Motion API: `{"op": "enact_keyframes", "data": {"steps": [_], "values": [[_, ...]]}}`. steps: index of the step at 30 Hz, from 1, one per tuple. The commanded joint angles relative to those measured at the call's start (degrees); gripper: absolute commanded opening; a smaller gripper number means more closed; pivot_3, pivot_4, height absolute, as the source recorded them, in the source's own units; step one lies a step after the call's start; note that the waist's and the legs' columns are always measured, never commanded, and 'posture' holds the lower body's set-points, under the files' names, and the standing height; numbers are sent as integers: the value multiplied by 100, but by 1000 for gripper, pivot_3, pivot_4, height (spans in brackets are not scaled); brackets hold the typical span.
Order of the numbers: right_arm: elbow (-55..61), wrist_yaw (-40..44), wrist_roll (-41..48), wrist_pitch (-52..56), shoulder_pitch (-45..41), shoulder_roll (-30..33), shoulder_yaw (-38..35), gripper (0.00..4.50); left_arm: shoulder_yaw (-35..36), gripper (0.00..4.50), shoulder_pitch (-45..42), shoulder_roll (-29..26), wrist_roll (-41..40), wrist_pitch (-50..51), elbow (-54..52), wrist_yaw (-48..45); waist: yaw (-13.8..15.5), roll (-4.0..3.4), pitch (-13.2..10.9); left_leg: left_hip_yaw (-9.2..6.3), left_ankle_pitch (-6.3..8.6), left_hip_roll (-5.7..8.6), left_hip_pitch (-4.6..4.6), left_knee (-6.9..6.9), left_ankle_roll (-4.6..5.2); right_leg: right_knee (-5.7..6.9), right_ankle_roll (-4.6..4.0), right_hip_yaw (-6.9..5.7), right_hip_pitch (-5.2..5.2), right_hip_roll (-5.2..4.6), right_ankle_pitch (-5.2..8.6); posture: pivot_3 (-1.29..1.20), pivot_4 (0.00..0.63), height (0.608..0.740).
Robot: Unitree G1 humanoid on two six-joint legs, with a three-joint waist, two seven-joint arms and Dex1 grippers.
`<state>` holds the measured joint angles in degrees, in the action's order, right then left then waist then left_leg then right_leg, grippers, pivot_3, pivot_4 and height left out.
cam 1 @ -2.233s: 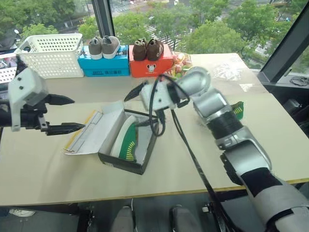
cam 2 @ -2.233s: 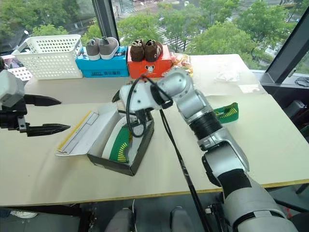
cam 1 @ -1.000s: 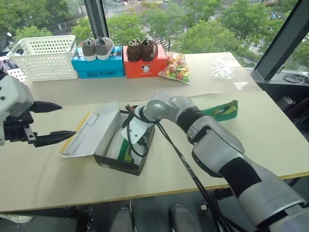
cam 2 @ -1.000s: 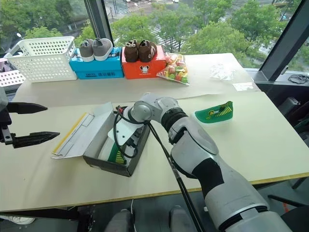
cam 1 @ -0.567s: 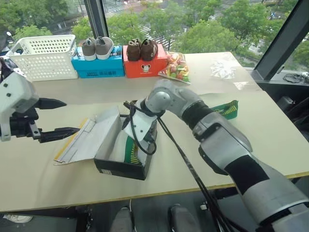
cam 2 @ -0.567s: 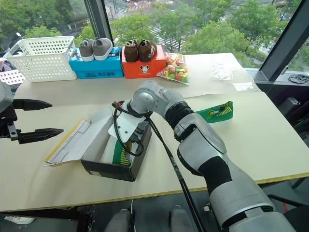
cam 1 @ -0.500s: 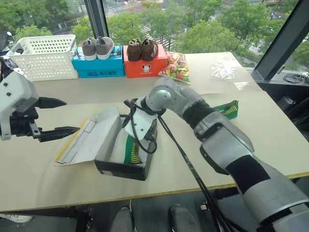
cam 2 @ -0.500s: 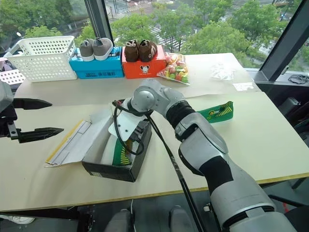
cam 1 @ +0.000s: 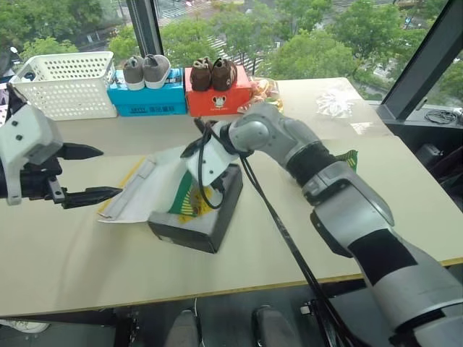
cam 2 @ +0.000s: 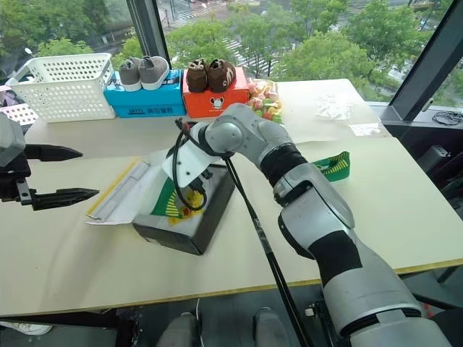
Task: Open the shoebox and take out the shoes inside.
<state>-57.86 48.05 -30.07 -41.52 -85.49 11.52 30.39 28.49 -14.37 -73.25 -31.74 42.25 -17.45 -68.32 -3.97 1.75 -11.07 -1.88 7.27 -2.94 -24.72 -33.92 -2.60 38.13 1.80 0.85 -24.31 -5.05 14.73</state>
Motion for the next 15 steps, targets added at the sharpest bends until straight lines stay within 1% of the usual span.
{"op": "enact_keyframes", "data": {"steps": [1, 7, 9, 11, 12, 13, 15], "values": [[240, 101, 482, 245, 38, 94, -388, 696, -106, 4500, -244, -151, -12, -193, 107, -20, -1, 1, 1, 0, 0, 0, 0, 0, 0, 0, 0, 0, 1, 0, 0, 0, 150, 740], [647, 582, 1196, 919, 21, 476, -936, 696, -389, 4500, -498, -158, -8, -315, 248, -70, 3, 3, -2, 0, 0, 0, -3, -1, 0, 0, 0, 0, -1, 0, 0, 0, 150, 740], [852, 931, 1562, 1334, 1, 674, -1199, 696, -481, 4500, -568, -140, -14, -357, 282, -82, 10, 3, -2, 0, 0, 0, -4, -1, 0, -2, 0, 0, 0, 0, 0, 0, 150, 740], [1167, 1479, 2020, 1907, 72, 952, -1492, 696, -639, 4500, -681, -95, -17, -422, 351, -94, 15, 3, -2, 0, 0, 0, -4, -1, 1, -2, 0, 0, 1, 0, 0, 0, 150, 740], [1420, 1827, 2279, 2235, 189, 1091, -1602, 696, -710, 4500, -729, -70, -19, -444, 370, -101, 20, 3, -2, 0, 0, 0, -4, -1, 1, -1, 0, -1, 1, 0, 0, 0, 150, 740], [1830, 2319, 2753, 3035, 359, 1260, -1801, 696, -815, 4500, -811, -29, -17, -479, 405, -105, 28, 3, -2, 0, 0, 0, -4, -2, 1, -1, 0, -1, 1, 0, 0, 0, 150, 740], [2510, 3050, 3358, 4261, 648, 1663, -2036, 696, -1002, 4500, -960, 40, 2, -552, 486, -109, 67, 3, -2, 0, 1, 0, -4, -2, 1, -3, 0, -2, 6, 0, 0, 0, 150, 740]]}}
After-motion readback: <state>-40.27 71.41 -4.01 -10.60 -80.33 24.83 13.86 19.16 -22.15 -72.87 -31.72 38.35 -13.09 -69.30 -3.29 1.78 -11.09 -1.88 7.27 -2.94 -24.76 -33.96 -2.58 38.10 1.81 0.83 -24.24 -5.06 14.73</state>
